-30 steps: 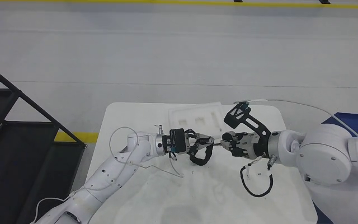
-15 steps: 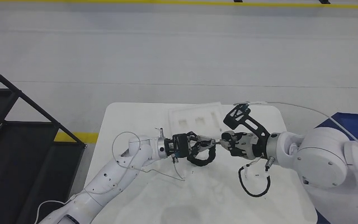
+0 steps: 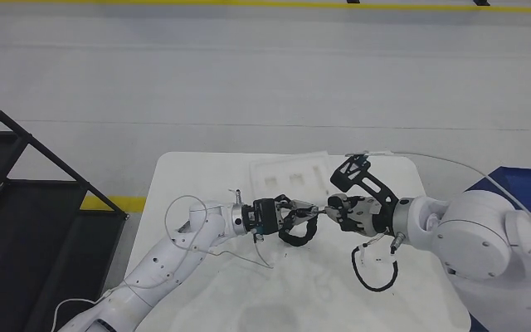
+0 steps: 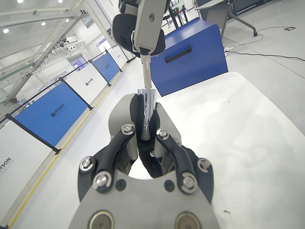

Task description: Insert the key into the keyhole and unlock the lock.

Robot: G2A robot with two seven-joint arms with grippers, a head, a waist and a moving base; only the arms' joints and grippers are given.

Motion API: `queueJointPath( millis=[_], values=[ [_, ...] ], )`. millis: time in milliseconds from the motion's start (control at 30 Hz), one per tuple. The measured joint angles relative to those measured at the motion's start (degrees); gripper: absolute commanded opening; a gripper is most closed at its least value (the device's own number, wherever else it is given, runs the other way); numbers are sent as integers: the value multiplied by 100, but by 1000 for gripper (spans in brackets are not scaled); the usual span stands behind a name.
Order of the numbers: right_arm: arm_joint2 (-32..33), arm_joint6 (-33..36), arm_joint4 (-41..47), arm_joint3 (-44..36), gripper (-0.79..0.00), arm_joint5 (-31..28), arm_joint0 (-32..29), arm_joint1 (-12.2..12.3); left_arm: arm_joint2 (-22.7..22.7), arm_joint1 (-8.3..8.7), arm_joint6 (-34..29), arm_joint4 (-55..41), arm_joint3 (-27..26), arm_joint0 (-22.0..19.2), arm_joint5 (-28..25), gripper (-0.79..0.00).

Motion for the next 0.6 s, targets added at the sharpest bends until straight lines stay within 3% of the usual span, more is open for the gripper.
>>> queueJointPath(
  millis=[600],
  values=[
    [-162,-107,-57,-5,-785,105,30,34,-73,3,-26,11,-29,57,20,-785]
  ],
)
